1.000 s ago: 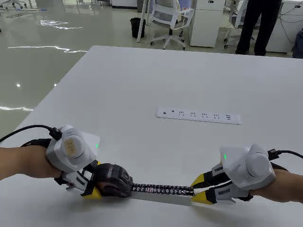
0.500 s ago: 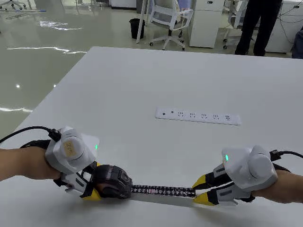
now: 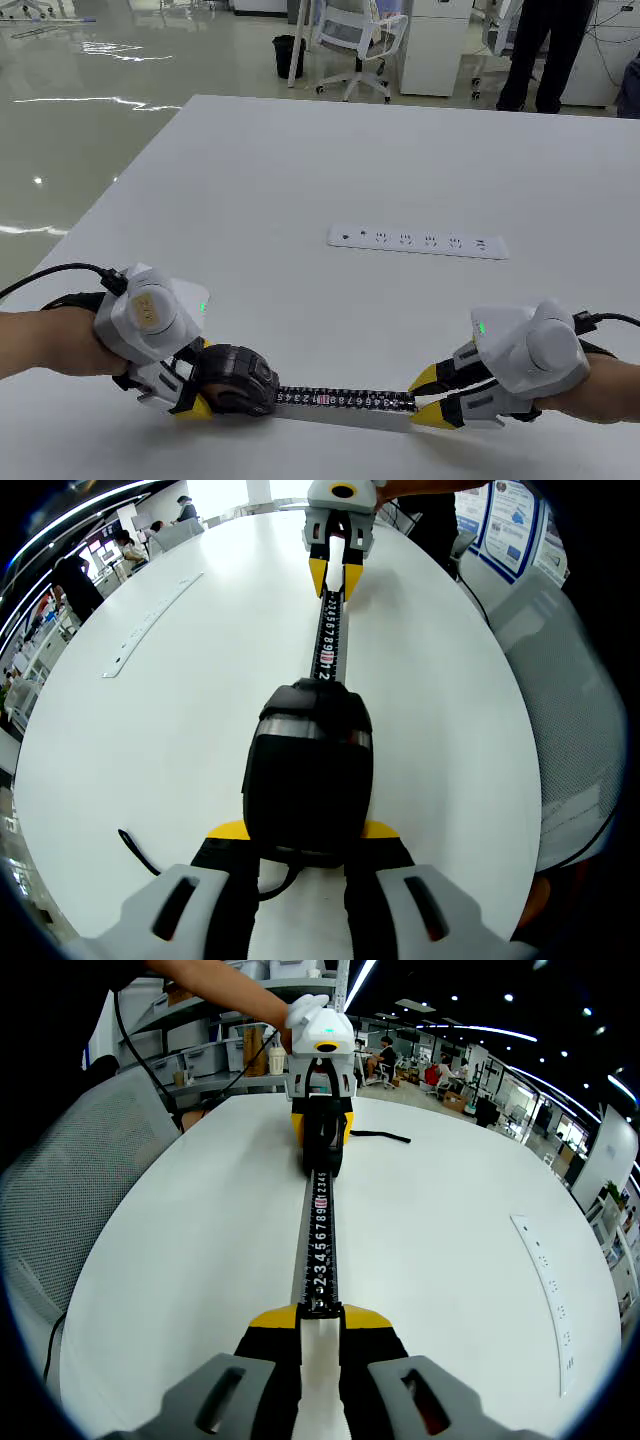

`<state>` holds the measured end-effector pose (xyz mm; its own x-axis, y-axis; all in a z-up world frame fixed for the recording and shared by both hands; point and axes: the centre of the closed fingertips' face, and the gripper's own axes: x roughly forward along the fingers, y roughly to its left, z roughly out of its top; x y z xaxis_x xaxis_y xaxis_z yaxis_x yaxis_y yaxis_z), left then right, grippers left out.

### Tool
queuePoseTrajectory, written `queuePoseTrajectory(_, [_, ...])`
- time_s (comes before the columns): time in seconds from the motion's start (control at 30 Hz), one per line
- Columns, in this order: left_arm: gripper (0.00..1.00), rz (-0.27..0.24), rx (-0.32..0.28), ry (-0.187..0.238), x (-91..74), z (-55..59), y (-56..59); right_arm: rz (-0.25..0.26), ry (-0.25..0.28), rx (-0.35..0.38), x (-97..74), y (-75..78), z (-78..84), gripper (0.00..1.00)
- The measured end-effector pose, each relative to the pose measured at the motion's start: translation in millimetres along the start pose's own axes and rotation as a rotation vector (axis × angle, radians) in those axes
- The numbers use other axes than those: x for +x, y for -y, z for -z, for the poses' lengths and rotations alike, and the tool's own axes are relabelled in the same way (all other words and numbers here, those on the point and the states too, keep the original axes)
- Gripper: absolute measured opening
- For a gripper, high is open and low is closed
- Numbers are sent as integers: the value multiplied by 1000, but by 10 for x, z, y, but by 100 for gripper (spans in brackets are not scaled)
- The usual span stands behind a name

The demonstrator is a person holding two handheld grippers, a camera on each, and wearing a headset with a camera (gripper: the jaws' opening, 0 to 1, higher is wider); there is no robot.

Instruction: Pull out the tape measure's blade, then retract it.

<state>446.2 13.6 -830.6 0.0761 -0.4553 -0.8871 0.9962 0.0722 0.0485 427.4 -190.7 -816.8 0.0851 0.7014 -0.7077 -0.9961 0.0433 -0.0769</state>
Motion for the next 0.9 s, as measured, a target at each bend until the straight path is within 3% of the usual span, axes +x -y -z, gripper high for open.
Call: queuePoseTrajectory(0.9, [27,-1,0,-4,4,-2,-5,1,-3,-11,-64,11,39,12])
